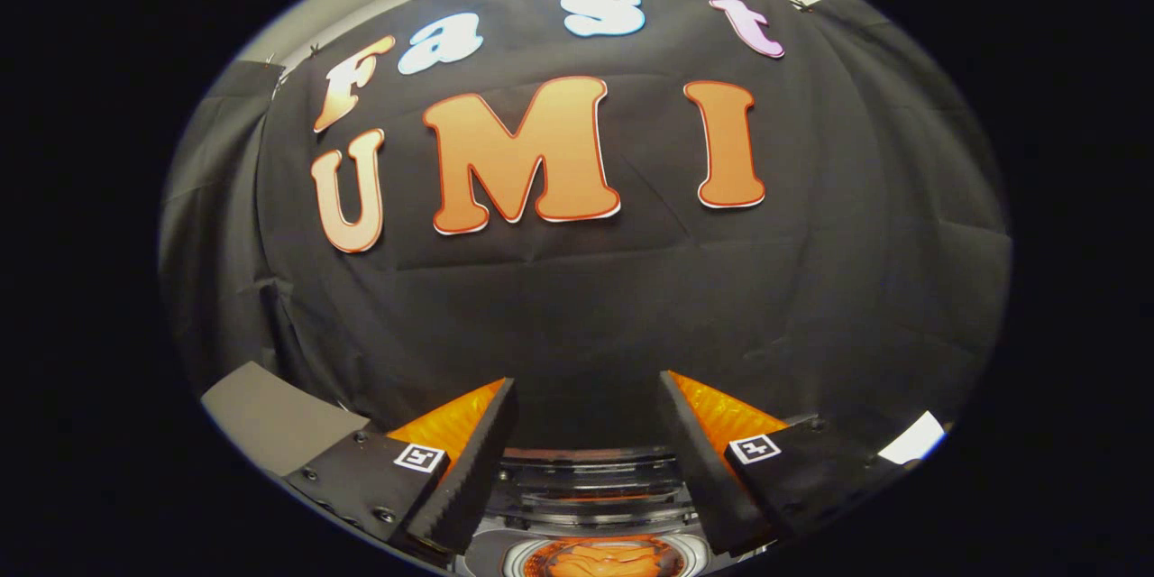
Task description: Put the clothes into the washing machine and then close the washing machine lid.
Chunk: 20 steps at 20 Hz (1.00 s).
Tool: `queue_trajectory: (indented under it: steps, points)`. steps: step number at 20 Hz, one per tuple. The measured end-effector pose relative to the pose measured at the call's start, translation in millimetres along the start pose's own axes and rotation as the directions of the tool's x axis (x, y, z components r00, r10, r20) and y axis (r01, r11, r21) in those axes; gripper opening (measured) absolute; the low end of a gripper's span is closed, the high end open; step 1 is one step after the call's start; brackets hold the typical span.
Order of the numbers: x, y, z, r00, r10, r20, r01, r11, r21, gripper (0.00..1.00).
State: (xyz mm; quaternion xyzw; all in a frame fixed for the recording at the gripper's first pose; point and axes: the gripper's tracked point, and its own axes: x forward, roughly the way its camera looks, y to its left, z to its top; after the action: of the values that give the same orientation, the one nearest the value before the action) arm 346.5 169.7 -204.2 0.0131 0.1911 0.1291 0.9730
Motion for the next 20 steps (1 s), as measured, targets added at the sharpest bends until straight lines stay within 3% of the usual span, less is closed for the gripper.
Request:
queue_trajectory:
  steps: [5, 16, 20]
  points:
    - [38.6, -4.5, -23.5, 0.996, -0.013, -0.088, 0.013, 1.0, -0.001, 0.99]
    - [71.3, -20.2, -55.8, 0.984, -0.058, -0.165, 0.063, 0.998, 0.021, 0.99]
    - [72.0, -20.4, -59.7, 0.987, -0.068, -0.143, 0.062, 0.997, -0.043, 0.96]
